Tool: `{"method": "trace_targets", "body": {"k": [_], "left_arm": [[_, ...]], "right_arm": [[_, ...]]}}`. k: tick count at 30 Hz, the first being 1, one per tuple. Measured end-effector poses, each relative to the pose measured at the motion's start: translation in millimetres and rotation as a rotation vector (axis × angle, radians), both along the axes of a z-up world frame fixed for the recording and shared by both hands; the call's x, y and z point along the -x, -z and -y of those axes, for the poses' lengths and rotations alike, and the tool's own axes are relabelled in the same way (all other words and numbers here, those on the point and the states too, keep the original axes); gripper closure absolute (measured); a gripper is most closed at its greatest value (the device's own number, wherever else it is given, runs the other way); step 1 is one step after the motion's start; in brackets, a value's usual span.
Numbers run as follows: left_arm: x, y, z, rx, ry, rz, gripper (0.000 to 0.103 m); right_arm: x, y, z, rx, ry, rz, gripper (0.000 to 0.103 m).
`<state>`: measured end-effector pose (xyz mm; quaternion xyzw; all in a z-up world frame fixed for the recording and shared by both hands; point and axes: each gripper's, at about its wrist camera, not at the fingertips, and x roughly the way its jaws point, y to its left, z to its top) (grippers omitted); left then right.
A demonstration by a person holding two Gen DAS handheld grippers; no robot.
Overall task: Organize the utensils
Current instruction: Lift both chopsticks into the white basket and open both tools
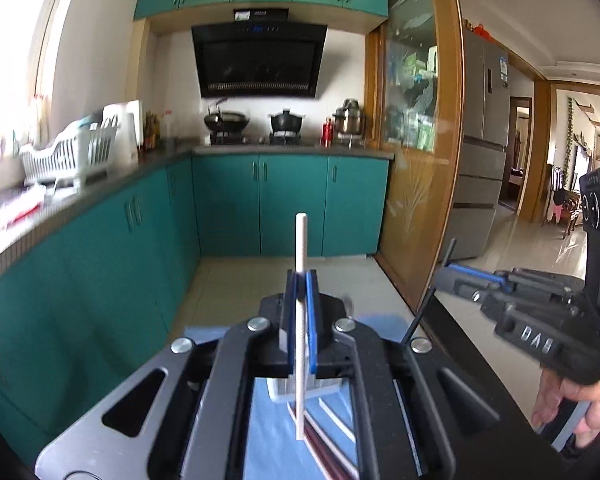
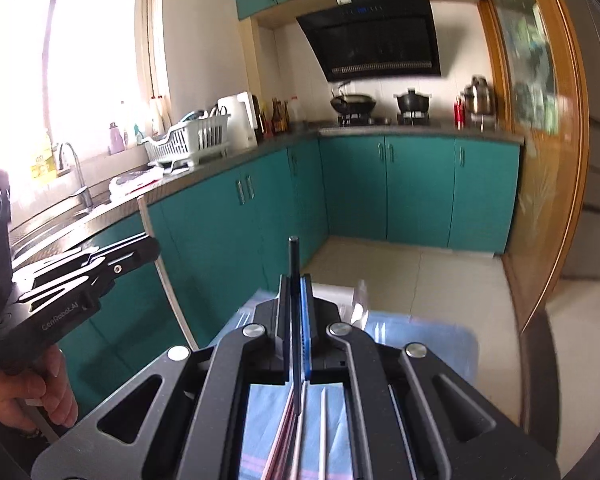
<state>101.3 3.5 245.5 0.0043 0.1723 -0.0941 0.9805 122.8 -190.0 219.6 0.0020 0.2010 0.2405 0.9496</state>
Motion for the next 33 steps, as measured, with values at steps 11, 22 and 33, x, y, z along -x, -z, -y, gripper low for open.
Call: {"method": "trace_targets", "body": {"k": [11, 22, 33], "left_arm": [[-101, -34, 4, 0.050, -0.032, 0.021, 0.099], [-158, 91, -1, 0.047, -0.051, -0.103, 0.098], [-76, 112, -35, 0.066, -0.118, -0.029, 0.014]], "right_arm": [[-80, -40, -13, 0.001, 0.059, 0.031, 0.098], [-133, 72, -29, 0.018, 0.074, -0.113, 0.098], [-43, 75, 15, -0.067, 0.140, 0.055, 0.034]]}}
